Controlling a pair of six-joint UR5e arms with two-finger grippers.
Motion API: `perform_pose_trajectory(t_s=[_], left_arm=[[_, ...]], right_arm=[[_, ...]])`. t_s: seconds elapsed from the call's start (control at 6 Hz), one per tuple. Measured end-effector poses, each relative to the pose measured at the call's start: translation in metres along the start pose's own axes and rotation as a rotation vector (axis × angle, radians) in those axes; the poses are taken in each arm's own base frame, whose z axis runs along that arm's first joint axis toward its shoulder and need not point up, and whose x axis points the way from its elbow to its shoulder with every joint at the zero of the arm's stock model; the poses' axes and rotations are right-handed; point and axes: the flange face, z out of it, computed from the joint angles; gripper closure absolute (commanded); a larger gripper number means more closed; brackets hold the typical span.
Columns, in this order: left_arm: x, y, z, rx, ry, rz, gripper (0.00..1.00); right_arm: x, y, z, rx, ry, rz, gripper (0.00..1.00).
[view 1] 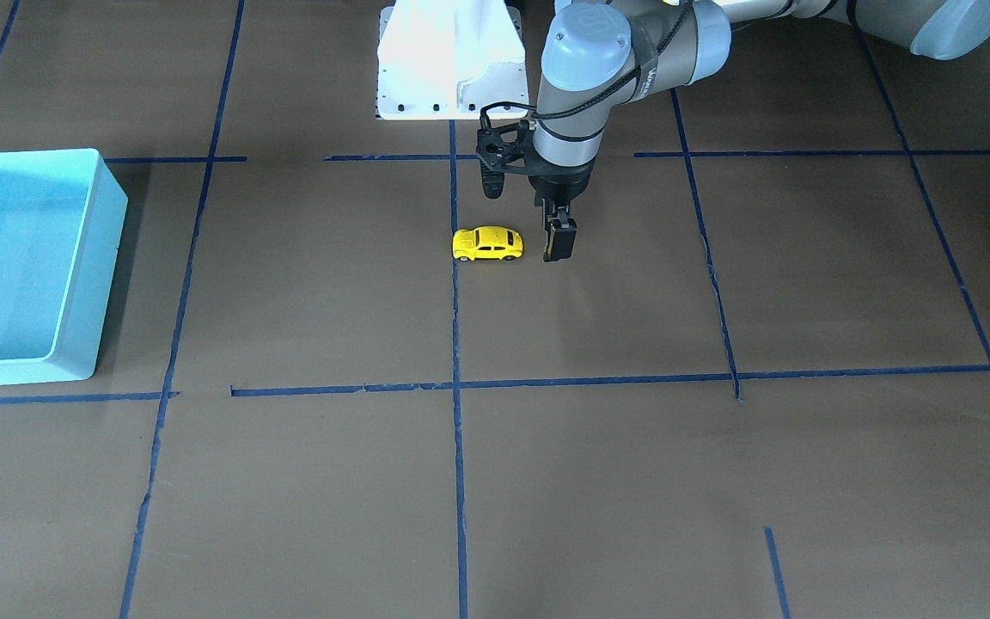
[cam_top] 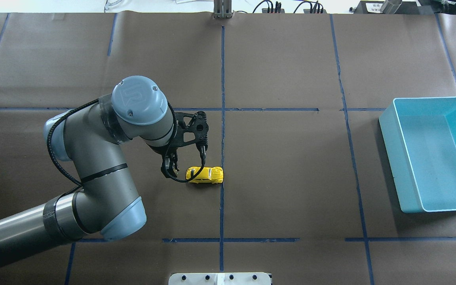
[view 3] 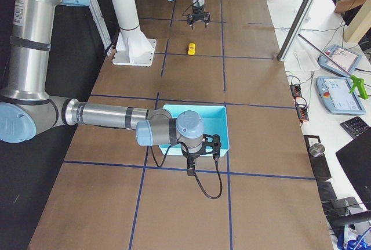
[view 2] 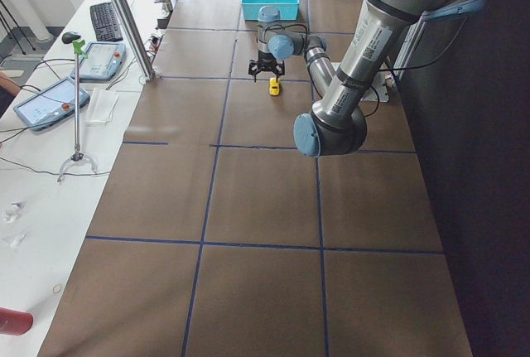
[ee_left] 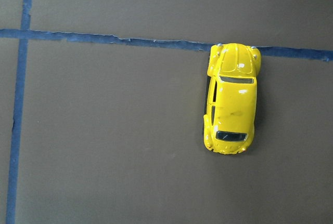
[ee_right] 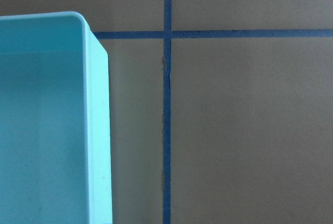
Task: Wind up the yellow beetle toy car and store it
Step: 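Lower the left gripper and close it on the yellow car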
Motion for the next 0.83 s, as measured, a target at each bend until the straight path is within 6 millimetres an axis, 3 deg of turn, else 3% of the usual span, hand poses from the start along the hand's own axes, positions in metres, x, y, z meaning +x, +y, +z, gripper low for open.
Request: perform_pose_trajectory(t_s=[0.33,0.83], left_arm=[[0.011,-0.024,0.022,-0.013,0.029,-0.013,0.00],[0.020,-0.034,0.048,-0.016,0.046,-0.015,0.00]], right_arm=[[0.001,0.000,0.001,-0.002,0.001,0.002,0.00],[0.001,0.000,0.001,-0.003,0.001,0.003,0.00]])
